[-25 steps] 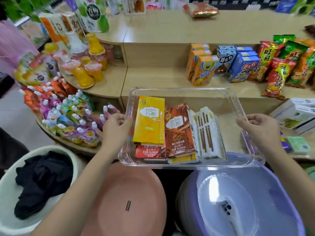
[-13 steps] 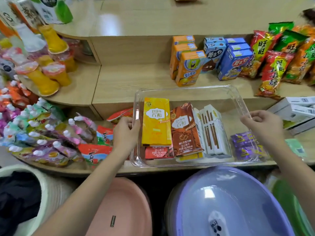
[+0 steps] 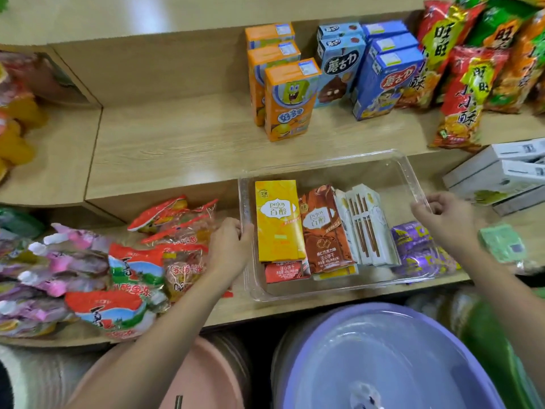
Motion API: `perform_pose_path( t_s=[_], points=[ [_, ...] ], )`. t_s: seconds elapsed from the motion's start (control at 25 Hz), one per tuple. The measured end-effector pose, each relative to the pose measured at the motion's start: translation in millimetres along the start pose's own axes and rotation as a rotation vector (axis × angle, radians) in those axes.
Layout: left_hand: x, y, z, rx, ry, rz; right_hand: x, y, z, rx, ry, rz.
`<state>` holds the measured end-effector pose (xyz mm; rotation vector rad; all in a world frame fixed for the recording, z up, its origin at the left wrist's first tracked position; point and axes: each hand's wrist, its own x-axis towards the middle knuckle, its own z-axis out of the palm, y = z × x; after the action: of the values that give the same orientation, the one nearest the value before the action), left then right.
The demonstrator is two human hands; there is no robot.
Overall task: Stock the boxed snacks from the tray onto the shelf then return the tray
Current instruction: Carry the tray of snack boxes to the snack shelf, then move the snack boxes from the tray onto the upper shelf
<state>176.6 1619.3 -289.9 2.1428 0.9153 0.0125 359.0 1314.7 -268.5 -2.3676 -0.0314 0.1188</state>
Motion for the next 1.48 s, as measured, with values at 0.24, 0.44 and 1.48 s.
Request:
perform_pose_path(
  t_s=[0.24, 0.44, 1.48],
  points=[
    [1, -23, 17, 0.042, -0.064, -0.056, -4, 22, 29, -0.052, -0.006, 0.023],
    [3, -39, 24, 0.033, -0.053, -0.107, 0, 17, 42, -0.07, -0.02, 0.001],
    [-30, 19, 40, 0.419, -0.08, 0.24, -80, -3, 83, -0.632, -0.369, -0.05]
  ],
)
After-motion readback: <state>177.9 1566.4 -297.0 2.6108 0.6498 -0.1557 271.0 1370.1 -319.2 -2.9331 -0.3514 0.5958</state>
